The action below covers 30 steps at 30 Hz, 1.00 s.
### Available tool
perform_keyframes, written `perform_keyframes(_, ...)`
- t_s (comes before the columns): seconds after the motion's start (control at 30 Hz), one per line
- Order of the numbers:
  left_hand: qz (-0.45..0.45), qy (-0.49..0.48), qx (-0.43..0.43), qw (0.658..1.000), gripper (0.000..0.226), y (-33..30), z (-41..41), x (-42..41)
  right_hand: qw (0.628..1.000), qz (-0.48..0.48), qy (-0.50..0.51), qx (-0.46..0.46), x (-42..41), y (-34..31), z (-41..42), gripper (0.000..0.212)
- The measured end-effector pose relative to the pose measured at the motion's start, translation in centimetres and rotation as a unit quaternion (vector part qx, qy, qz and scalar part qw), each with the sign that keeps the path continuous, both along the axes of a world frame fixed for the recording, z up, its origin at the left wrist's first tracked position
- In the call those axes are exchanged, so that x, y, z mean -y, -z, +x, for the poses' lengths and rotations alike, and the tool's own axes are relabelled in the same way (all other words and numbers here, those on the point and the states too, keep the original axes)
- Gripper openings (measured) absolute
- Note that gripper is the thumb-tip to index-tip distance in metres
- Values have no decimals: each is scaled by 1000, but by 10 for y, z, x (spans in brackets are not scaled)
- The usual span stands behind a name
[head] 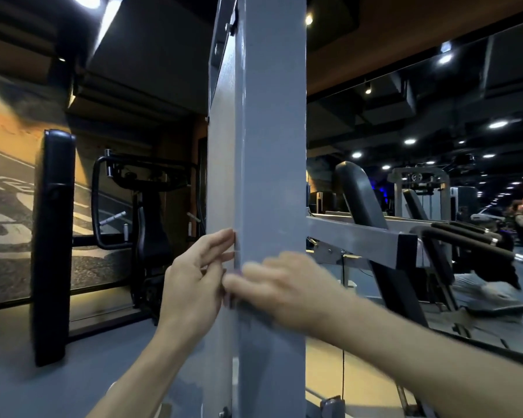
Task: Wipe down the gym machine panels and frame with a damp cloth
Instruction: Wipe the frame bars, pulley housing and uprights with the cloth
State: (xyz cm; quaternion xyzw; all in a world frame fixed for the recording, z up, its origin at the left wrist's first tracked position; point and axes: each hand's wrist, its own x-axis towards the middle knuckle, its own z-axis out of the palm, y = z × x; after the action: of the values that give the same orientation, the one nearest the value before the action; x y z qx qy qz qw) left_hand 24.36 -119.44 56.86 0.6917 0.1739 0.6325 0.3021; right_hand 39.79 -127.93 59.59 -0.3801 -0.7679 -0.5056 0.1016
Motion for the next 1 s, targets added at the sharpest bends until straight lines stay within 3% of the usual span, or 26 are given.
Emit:
perform_keyframes(0.2,-10,-13,-22,1000,64,-9,-6,-1,981,168,7,-102,-2,-126,-3,25)
perform_keyframes(0.27,-7,-12,-27,1000,64,-10,-7,-3,981,157,-9,-112,-5,-115,0,24)
perform_keyframes(0.37,-1,-14,-32,999,62,-8,-6,-2,988,75,-35,-129,-1,-48,11,25)
perform_keyframes(0.47,9,-28,-37,999,61,-7,-5,4,996,22,-20,-85,9,11,19,20)
perform_keyframes(0.53,16,-36,-41,998,61,-7,-5,8,998,-2,-9,-58,12,4,22,24)
perform_keyframes(0.67,16,-50,-50,997,60,-7,-4,8,984,134,30,-113,7,-82,25,25)
perform_keyframes(0.73,16,-55,-54,997,60,-6,-5,8,976,169,52,-127,4,-96,27,24)
perform_keyframes(0.87,17,-58,-51,997,59,-5,-5,9,984,93,-4,-150,8,-17,25,29)
perform_keyframes(0.93,21,-57,-45,997,53,-4,-3,13,990,80,19,-117,14,30,29,25)
perform_keyframes(1.0,20,-54,-34,998,45,-3,-2,17,991,74,37,-103,16,36,36,23)
